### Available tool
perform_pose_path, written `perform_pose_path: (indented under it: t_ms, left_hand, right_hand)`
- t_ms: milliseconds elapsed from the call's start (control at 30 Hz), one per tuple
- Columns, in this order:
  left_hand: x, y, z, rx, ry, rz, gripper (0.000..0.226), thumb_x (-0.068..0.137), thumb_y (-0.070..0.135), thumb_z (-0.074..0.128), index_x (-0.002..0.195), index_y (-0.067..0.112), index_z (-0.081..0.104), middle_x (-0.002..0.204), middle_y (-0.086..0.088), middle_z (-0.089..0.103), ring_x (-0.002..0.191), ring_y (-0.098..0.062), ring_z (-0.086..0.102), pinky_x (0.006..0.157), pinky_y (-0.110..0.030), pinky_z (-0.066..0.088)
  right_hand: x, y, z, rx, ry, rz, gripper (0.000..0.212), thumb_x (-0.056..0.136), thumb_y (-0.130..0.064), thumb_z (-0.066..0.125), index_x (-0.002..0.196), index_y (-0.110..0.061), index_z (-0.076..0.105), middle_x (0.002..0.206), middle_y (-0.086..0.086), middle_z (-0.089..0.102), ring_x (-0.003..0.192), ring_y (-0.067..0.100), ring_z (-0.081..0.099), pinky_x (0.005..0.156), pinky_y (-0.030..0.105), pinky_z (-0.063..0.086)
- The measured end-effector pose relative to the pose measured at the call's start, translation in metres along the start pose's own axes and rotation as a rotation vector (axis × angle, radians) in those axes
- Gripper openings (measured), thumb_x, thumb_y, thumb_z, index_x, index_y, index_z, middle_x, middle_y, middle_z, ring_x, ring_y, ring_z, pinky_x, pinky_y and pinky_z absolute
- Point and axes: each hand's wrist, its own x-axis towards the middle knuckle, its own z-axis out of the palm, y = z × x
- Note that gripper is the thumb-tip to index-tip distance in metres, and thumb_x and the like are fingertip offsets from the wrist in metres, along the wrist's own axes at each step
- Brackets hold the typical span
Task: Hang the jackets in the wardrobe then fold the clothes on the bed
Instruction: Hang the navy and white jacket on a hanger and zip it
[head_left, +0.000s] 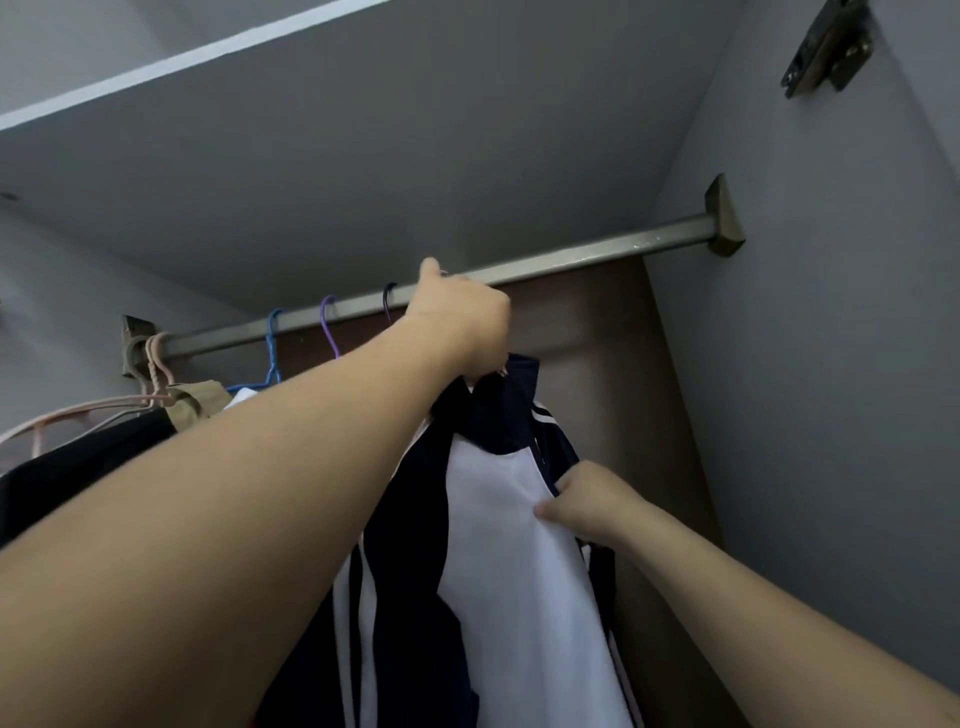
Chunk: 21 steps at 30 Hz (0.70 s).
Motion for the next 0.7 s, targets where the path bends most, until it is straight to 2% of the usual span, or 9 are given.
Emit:
perform_pose_path:
  t_ms: [67,133,200,267,333,433,567,633,700]
  left_hand:
    - [0.001,-0.002,0.003,-0.043,0.028,-0.049,0.004,0.085,0.027,0.054,0.083,0.023,0.056,0.098,-0.003,0.065,0.103,-0.027,0.054,0.100,-0.047,0.024]
    - [-0.003,0.002,0.009,-0.059,0.085,-0.048,0.002,0.086,0.023,0.052,0.084,0.023,0.054,0.104,-0.004,0.066,0.104,-0.028,0.055,0.100,-0.046,0.026]
    - [-0.007,0.007,0.018,-0.063,0.125,-0.037,0.012,0.086,0.020,0.050,0.093,0.022,0.060,0.107,-0.005,0.067,0.104,-0.029,0.056,0.101,-0.045,0.028]
    - [-0.009,0.009,0.026,-0.091,0.150,-0.031,0.015,0.086,0.020,0.050,0.096,0.024,0.061,0.104,-0.005,0.068,0.104,-0.030,0.057,0.101,-0.044,0.029]
    - [-0.011,0.009,0.032,-0.136,0.164,-0.035,0.007,0.086,0.022,0.050,0.088,0.027,0.054,0.100,-0.006,0.068,0.100,-0.030,0.057,0.092,-0.041,0.030]
    - [-0.014,0.010,0.039,-0.184,0.144,-0.043,0.005,0.086,0.022,0.050,0.083,0.025,0.046,0.096,-0.007,0.067,0.094,-0.030,0.057,0.078,-0.038,0.023]
    - [-0.019,0.007,0.043,-0.207,0.104,-0.029,0.006,0.087,0.020,0.047,0.083,0.024,0.047,0.090,-0.005,0.065,0.077,-0.028,0.047,0.076,-0.037,0.021]
    - [-0.022,0.006,0.043,-0.210,0.095,0.000,0.008,0.089,0.020,0.045,0.082,0.024,0.046,0.086,-0.003,0.063,0.074,-0.027,0.046,0.075,-0.038,0.020]
    - [-0.027,0.005,0.043,-0.207,0.072,0.043,0.011,0.091,0.021,0.045,0.081,0.023,0.047,0.082,-0.002,0.062,0.072,-0.026,0.048,0.076,-0.038,0.021]
  right_hand:
    - [0.000,-0.002,-0.001,-0.018,0.046,-0.010,0.037,0.083,-0.021,0.061,0.058,-0.016,0.033,0.056,-0.001,0.036,0.055,0.019,0.036,0.050,0.026,0.026]
    - [-0.001,-0.010,-0.003,-0.054,0.056,-0.028,0.033,0.081,-0.023,0.060,0.061,-0.016,0.036,0.058,-0.002,0.040,0.052,0.018,0.039,0.047,0.024,0.026]
    - [-0.002,-0.015,-0.003,-0.064,0.047,-0.036,0.030,0.081,-0.026,0.061,0.064,-0.015,0.038,0.062,-0.002,0.045,0.053,0.016,0.041,0.046,0.025,0.028]
    - [-0.001,-0.017,-0.003,-0.033,0.053,-0.053,0.035,0.083,-0.030,0.062,0.063,-0.015,0.037,0.061,-0.001,0.042,0.052,0.015,0.039,0.046,0.027,0.026]
    - [0.001,-0.015,-0.004,0.014,0.070,-0.078,0.040,0.084,-0.029,0.063,0.060,-0.015,0.035,0.058,-0.002,0.039,0.050,0.015,0.036,0.045,0.027,0.025]
    - [0.004,-0.013,-0.005,0.081,0.109,-0.110,0.040,0.084,-0.029,0.064,0.058,-0.014,0.037,0.057,-0.002,0.041,0.052,0.015,0.037,0.048,0.027,0.027]
    - [0.007,-0.014,0.000,0.146,0.140,-0.155,0.022,0.084,-0.026,0.064,0.074,-0.010,0.053,0.073,0.003,0.049,0.065,0.017,0.042,0.059,0.029,0.032]
    - [0.008,-0.017,0.002,0.153,0.143,-0.174,0.019,0.084,-0.026,0.063,0.075,-0.014,0.052,0.077,0.002,0.048,0.064,0.016,0.041,0.058,0.026,0.030]
    - [0.009,-0.019,0.003,0.147,0.144,-0.188,0.019,0.086,-0.032,0.063,0.087,-0.014,0.057,0.088,-0.005,0.051,0.069,0.011,0.047,0.054,0.022,0.031]
